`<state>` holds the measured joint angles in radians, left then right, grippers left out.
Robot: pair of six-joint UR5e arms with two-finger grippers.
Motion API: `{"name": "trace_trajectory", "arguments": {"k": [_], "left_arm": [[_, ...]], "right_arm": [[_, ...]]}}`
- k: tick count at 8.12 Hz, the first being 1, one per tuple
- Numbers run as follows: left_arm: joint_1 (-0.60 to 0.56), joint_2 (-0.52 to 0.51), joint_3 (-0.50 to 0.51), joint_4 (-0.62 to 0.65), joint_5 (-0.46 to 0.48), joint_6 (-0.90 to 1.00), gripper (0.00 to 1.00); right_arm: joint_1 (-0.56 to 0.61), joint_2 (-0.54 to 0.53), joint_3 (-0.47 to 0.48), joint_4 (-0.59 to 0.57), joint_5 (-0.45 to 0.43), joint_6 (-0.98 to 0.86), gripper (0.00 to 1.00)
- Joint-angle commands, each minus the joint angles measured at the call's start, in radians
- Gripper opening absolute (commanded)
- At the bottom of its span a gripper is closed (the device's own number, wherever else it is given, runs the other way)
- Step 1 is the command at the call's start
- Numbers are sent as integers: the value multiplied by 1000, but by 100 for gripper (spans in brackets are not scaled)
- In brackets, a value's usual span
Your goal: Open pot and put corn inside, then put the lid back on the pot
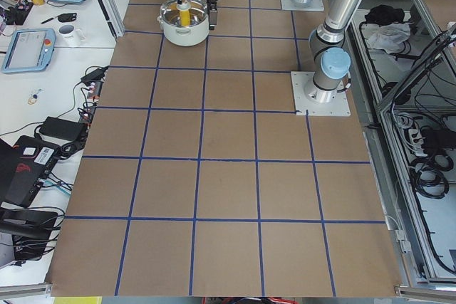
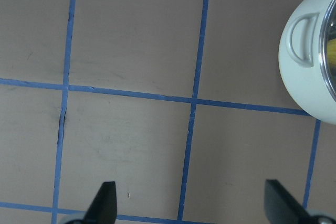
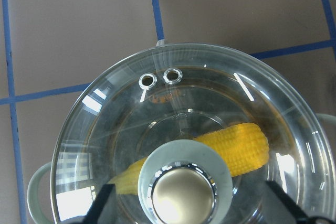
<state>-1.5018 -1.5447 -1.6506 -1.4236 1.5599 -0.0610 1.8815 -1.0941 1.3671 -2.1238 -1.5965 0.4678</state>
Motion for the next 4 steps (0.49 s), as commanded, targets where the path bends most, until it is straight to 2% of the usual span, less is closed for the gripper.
{"name": "trace_trajectory", "arguments": {"k": [1, 3, 4], "left_arm": [[0, 0, 0, 2, -1, 0, 100], [0, -2, -1, 3, -3, -2, 100], [-2, -2, -3, 5, -3, -2, 100]], "right_arm": [[-19, -129, 12, 121, -3, -40, 100], [-88, -260, 91, 226, 3, -89, 100], [-126, -311, 143, 232, 1, -138, 100]]}}
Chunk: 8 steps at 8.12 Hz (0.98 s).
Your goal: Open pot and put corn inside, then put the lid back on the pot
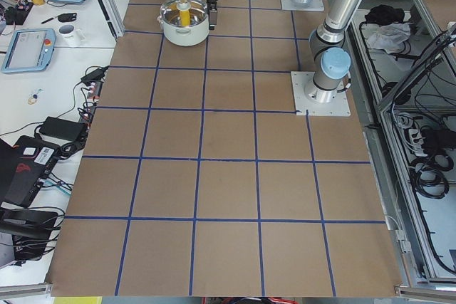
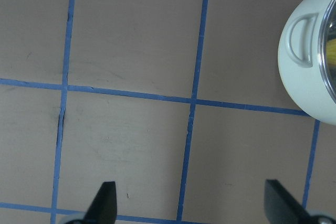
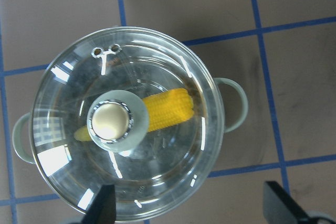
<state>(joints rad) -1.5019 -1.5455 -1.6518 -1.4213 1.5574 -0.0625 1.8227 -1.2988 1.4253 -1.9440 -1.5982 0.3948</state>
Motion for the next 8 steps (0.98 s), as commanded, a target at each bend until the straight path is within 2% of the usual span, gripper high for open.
{"name": "trace_trajectory", "arguments": {"k": [1, 2, 3, 8], "left_arm": [[-1, -1, -2, 2, 0, 1, 100], [-1, -1, -2, 2, 0, 1, 100], [-1, -1, -2, 2, 0, 4, 100], [-1, -1, 0, 2, 0, 3, 100]], "right_arm": [[-75, -182, 113, 101, -2, -106, 100], [-82, -236, 113, 214, -9, -109, 100], [-82, -270, 113, 271, -11, -110, 100], [-82, -281, 110, 280, -6, -113, 100]]}}
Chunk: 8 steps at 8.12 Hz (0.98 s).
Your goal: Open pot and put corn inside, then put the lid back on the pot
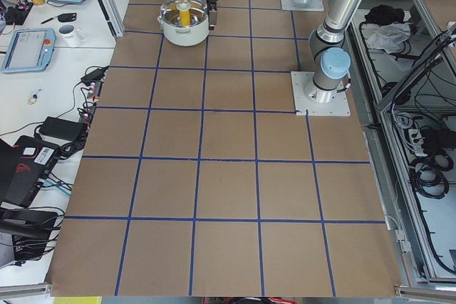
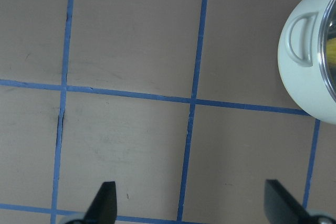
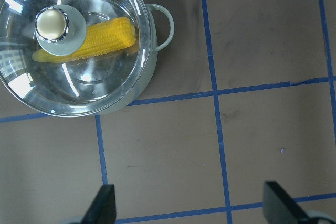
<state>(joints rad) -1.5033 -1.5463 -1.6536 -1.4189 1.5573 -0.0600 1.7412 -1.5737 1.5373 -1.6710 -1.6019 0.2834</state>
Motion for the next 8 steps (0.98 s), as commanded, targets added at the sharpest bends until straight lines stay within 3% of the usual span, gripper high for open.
{"name": "trace_trajectory", "arguments": {"k": [1, 8], "left_arm": [[0, 0, 0, 0, -2, -1, 100], [-2, 2, 3, 0, -2, -3, 100]], "right_arm": [[0, -9, -2, 4, -3, -1, 100], [0, -9, 0, 17, -6, -1, 100]]}}
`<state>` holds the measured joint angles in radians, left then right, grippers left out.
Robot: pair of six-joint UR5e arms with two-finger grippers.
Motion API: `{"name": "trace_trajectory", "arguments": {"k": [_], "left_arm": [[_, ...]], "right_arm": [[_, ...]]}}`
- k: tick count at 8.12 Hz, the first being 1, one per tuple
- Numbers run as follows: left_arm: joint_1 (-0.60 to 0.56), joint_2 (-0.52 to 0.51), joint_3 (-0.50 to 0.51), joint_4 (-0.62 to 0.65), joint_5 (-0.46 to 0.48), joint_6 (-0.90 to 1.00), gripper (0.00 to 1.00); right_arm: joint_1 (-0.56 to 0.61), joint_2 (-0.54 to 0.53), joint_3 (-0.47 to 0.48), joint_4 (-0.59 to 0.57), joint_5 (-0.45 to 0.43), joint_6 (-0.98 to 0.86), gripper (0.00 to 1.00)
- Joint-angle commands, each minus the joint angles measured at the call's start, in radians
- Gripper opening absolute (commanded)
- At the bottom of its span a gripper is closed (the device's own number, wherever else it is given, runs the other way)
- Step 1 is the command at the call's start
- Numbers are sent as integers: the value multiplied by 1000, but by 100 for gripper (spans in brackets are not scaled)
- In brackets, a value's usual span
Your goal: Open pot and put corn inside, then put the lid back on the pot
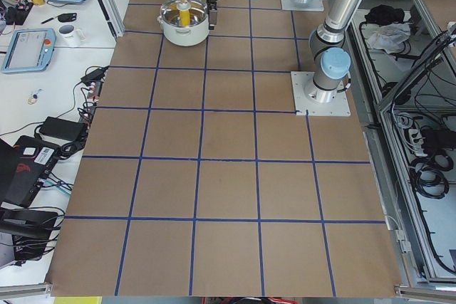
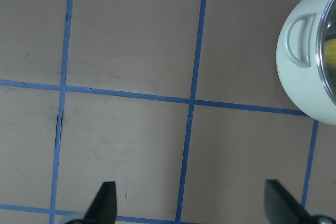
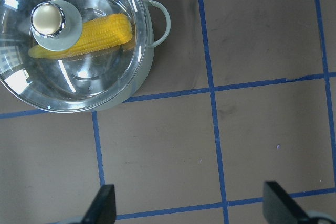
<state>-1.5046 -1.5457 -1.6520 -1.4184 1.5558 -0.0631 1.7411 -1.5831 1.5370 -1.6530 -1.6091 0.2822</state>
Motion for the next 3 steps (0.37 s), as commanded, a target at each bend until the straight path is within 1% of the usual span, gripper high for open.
{"name": "trace_trajectory", "arguments": {"k": [1, 3], "left_arm": [[0, 2, 1, -1, 0, 0, 100], [-2, 6, 3, -2, 1, 2, 100]], "right_arm": [[0, 0, 0, -1, 1, 0, 100], [0, 0, 0, -1, 0, 0, 100]]}}
